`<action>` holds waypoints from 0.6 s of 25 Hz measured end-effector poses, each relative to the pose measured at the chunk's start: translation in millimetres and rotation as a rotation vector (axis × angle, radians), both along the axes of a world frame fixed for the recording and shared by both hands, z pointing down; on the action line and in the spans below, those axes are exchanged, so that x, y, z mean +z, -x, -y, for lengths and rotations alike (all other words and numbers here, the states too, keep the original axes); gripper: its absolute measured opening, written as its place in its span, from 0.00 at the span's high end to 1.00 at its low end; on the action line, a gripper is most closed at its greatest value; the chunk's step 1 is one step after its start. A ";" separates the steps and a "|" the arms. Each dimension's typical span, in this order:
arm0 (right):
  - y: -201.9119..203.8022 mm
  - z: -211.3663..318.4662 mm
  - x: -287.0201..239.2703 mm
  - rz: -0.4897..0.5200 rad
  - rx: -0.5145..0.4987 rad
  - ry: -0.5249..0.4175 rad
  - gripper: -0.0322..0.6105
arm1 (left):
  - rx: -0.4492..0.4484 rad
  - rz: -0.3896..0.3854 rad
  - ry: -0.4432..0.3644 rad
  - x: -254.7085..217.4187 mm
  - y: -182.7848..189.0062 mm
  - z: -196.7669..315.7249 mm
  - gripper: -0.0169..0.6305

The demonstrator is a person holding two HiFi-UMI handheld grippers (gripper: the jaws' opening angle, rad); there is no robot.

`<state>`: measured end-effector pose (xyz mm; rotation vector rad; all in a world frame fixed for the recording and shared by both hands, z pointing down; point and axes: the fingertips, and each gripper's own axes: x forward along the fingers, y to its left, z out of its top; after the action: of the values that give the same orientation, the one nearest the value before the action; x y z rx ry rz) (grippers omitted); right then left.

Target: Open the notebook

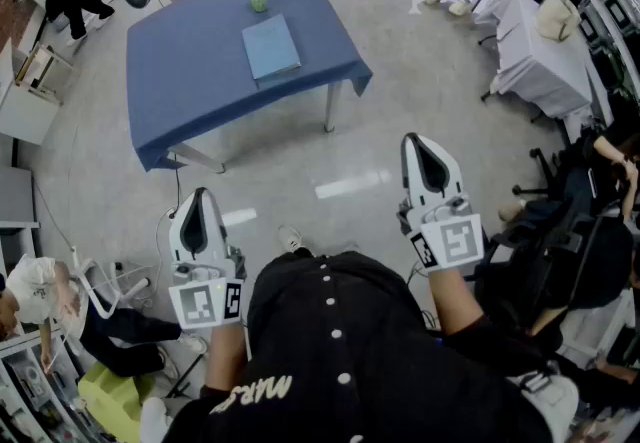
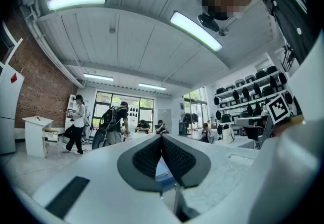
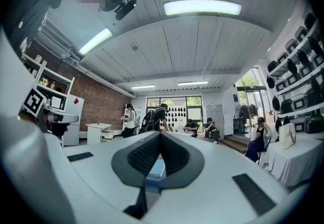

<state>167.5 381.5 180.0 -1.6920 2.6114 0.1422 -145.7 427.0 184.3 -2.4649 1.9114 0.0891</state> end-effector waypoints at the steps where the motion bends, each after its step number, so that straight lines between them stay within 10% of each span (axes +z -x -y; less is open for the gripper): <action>1: 1.1 1.1 0.3 -0.003 -0.002 0.001 0.95 | -0.001 0.001 0.000 -0.1 0.6 1.0 0.97; 15: 16.5 15.6 6.7 0.061 -0.019 0.016 0.95 | 0.002 -0.009 0.013 8.1 15.6 20.4 0.97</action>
<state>151.0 365.9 186.7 -1.6490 2.5905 0.0682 -161.2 406.6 192.4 -2.4786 1.9198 0.0882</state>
